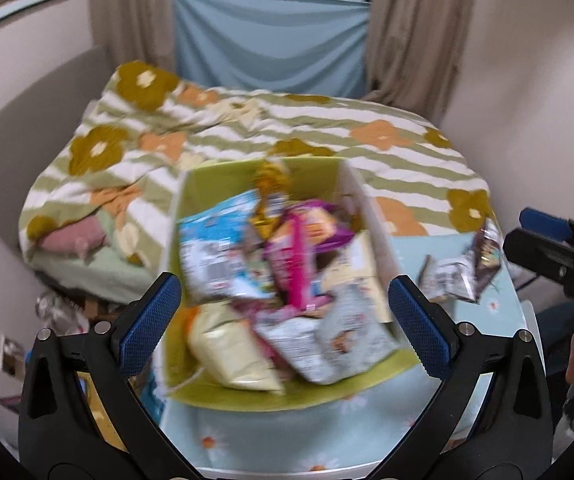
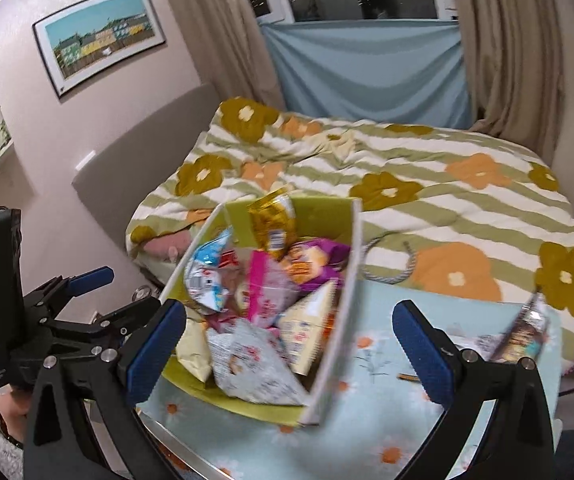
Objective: Organize snacks
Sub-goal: 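Move both tools back over the last two bags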
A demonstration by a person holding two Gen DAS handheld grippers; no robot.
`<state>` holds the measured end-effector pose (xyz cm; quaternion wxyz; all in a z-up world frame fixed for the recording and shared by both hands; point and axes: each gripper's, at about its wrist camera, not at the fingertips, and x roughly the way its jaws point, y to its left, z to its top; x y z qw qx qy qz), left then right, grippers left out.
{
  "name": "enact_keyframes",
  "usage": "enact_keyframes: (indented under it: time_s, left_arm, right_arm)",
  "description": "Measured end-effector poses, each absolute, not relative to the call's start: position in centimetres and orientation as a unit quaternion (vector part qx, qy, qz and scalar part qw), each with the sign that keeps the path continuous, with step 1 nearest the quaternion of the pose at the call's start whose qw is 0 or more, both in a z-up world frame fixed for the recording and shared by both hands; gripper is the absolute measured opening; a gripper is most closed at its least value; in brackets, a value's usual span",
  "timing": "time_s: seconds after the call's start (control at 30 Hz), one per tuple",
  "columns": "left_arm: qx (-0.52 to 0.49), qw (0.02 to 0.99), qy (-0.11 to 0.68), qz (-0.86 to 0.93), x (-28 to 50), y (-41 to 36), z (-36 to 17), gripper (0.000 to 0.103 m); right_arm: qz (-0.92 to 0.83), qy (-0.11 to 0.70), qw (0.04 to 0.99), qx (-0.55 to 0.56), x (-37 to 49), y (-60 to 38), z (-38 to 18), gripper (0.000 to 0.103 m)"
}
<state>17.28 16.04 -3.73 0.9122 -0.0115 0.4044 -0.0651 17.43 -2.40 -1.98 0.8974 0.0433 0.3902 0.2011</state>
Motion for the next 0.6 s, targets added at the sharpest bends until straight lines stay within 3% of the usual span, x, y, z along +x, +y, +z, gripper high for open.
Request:
enact_keyframes:
  time_s: [0.33, 0.6]
  left_arm:
    - [0.037, 0.908, 0.399, -0.125, 16.6, 2.6, -4.7, 0.103]
    - [0.1, 0.892, 0.413, -0.156, 16.9, -7.2, -8.5, 0.103]
  right_arm:
    - [0.133, 0.38, 0.915, 0.026, 15.6, -15.0, -2.0, 0.103]
    - [0.148, 0.405, 0.902, 0.027, 17.0, -24.2, -4.7, 0.103]
